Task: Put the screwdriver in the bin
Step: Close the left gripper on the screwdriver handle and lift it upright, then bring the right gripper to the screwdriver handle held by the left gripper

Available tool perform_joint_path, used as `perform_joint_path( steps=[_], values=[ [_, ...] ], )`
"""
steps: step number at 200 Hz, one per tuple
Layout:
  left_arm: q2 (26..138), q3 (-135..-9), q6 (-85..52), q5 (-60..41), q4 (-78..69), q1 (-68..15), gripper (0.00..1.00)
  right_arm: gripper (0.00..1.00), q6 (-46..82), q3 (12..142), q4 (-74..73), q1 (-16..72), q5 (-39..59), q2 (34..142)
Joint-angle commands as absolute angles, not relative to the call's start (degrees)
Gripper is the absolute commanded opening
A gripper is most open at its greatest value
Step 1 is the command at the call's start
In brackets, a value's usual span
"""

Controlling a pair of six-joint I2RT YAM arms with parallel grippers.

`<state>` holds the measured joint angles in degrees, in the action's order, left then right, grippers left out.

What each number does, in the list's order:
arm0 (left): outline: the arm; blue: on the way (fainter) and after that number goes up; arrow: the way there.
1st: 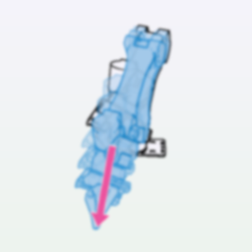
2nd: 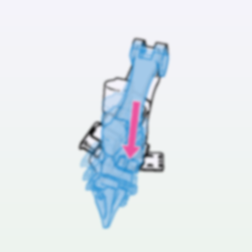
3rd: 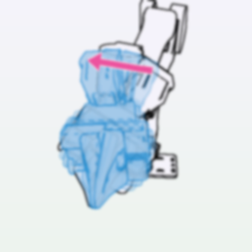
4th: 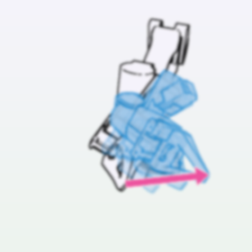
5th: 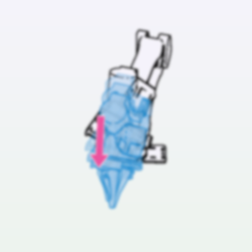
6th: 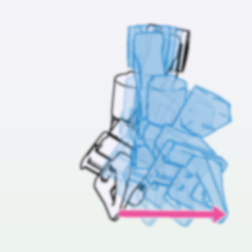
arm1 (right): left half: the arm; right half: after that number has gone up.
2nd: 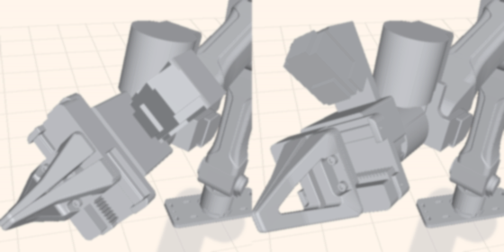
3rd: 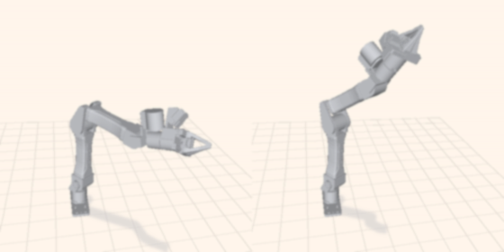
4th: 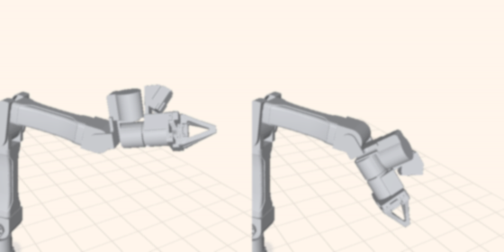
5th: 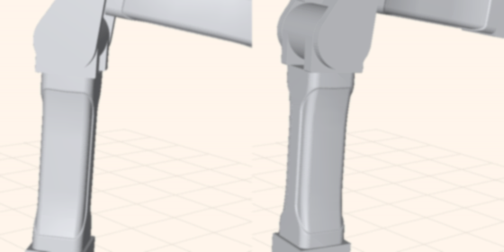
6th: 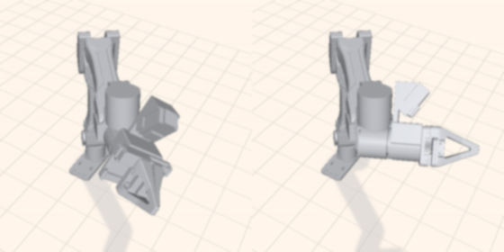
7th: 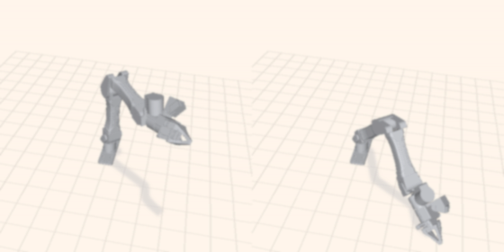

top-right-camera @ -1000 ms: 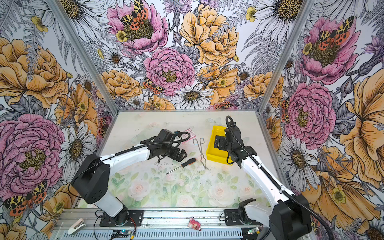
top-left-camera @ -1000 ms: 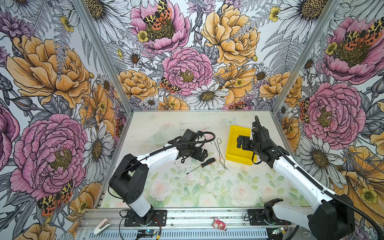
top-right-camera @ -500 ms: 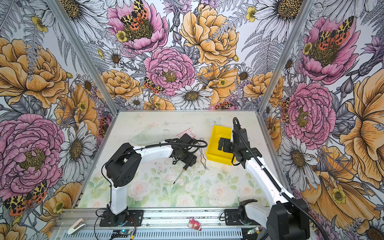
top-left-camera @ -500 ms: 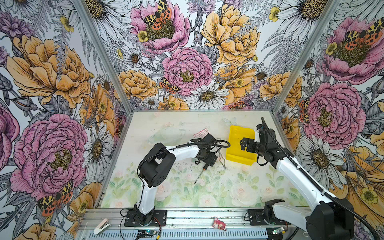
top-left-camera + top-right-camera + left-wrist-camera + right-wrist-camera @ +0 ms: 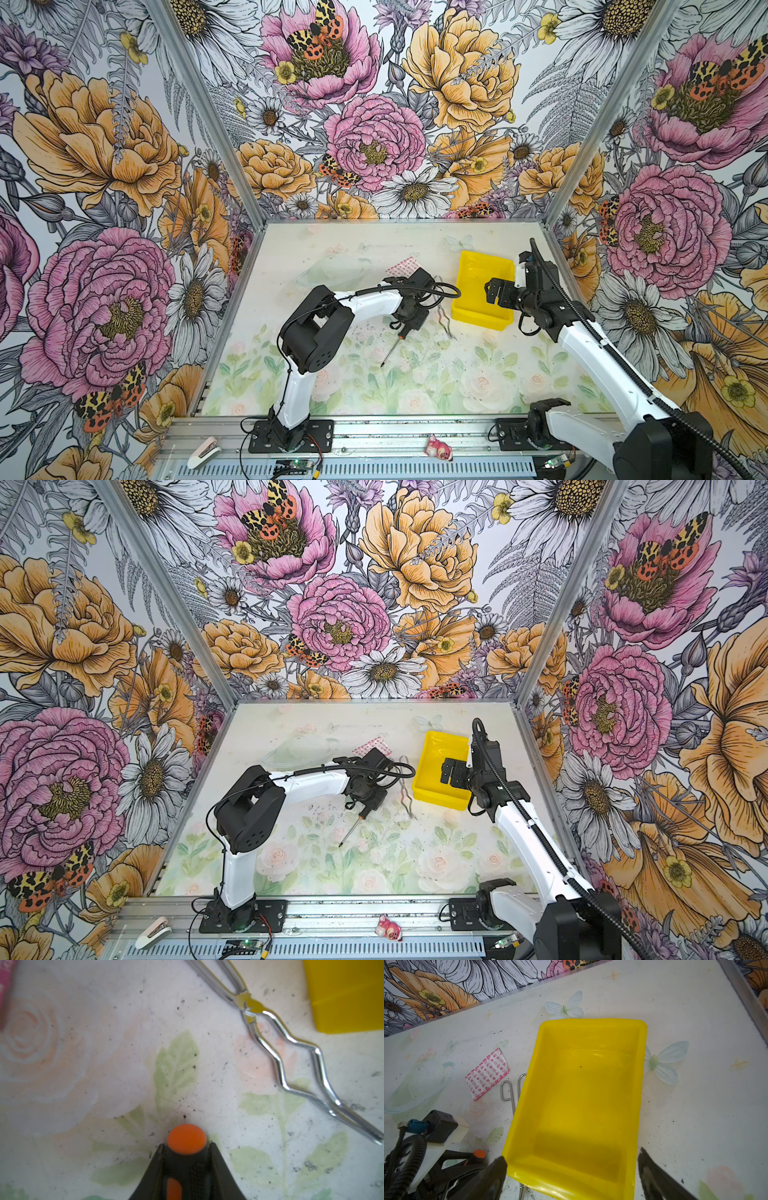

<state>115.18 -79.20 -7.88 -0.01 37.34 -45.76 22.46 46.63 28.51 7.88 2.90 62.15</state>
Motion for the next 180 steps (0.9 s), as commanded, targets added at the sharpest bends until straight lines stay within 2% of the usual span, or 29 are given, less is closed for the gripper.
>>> perform_joint_path(
  steps=[1, 58, 82, 117, 180],
  values=[
    [114.9, -79.9, -13.3, -2.6, 39.6, -43.9, 0.02, 1.0, 22.1, 46.2, 28.9, 7.5, 3.9, 60.9],
    [102.2, -81.4, -24.4, -4.5, 39.4, -37.6, 0.0, 0.99, 24.8, 47.8, 28.7, 7.6, 15.4, 61.6],
    [98.8, -84.2, -26.8, -5.0, 39.3, -36.8, 0.0, 0.99, 30.3, 49.8, 27.4, 7.7, 23.4, 63.6],
    [97.0, -87.9, -31.7, -6.4, 37.2, -36.4, 0.0, 1.0, 39.4, 50.5, 19.2, 9.9, 30.8, 65.7],
    [96.9, -89.2, -37.3, -10.0, 31.6, -36.4, 0.0, 0.99, 37.1, 54.9, 13.2, 18.6, 36.3, 68.8]
  ],
)
